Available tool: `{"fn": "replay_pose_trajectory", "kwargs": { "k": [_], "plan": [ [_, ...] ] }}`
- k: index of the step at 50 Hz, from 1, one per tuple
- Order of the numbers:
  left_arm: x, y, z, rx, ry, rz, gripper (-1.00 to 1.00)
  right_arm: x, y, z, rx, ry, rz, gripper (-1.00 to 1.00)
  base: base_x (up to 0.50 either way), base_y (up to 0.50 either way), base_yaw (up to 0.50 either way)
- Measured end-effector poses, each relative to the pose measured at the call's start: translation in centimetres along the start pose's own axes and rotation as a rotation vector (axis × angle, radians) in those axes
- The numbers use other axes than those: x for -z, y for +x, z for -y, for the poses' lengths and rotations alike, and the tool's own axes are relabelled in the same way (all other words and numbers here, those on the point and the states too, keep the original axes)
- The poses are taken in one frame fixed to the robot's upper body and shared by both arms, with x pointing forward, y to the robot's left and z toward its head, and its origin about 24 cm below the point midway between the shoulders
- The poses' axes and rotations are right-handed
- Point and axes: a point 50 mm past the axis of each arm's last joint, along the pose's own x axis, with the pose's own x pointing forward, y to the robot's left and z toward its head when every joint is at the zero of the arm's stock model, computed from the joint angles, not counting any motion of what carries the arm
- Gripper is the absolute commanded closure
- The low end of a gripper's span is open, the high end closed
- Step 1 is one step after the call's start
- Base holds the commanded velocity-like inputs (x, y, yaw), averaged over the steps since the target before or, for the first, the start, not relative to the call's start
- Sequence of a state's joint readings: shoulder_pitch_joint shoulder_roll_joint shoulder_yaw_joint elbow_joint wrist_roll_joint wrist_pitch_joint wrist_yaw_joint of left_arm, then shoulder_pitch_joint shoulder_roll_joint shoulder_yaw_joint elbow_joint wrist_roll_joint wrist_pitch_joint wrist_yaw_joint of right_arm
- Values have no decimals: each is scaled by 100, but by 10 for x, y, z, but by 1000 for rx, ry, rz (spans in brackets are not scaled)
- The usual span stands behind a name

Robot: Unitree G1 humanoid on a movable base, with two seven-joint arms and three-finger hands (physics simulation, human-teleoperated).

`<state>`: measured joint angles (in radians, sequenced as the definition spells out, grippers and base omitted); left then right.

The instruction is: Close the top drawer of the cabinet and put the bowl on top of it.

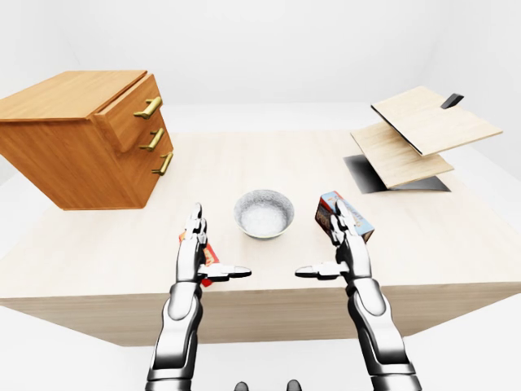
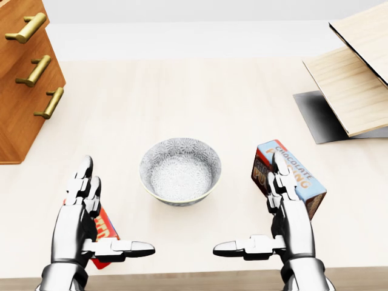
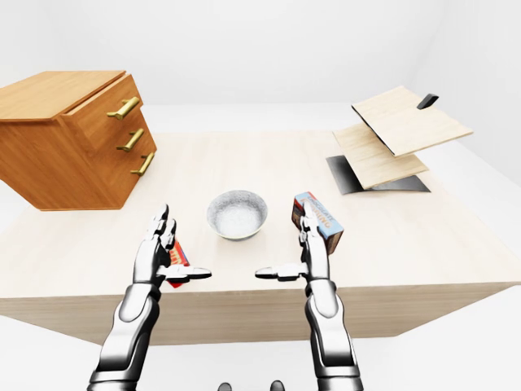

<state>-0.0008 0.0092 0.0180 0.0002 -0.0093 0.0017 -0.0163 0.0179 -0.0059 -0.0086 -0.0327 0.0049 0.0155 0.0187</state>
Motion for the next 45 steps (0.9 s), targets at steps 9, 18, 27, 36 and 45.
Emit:
{"fn": "replay_pose_trajectory", "kwargs": {
  "k": [9,18,27,36,45],
  "plan": [
    [-2,-2,-6,-4,-1,2,-100,-6,-7,4,-4,-4,-3,-100,0,0,0],
    [-11,-12,-8,-2,1,21,-100,-20,-21,6,-1,-6,43,-100,0,0,0],
    [-23,-26,-8,4,7,51,-100,-37,-40,6,-12,0,109,-100,0,0,0],
    [-35,-40,-8,11,14,98,-100,-52,-59,7,-19,13,166,-100,0,0,0],
    [-48,-51,-11,4,15,145,-100,-63,-71,7,-26,24,200,-100,0,0,0]
  ]
}}
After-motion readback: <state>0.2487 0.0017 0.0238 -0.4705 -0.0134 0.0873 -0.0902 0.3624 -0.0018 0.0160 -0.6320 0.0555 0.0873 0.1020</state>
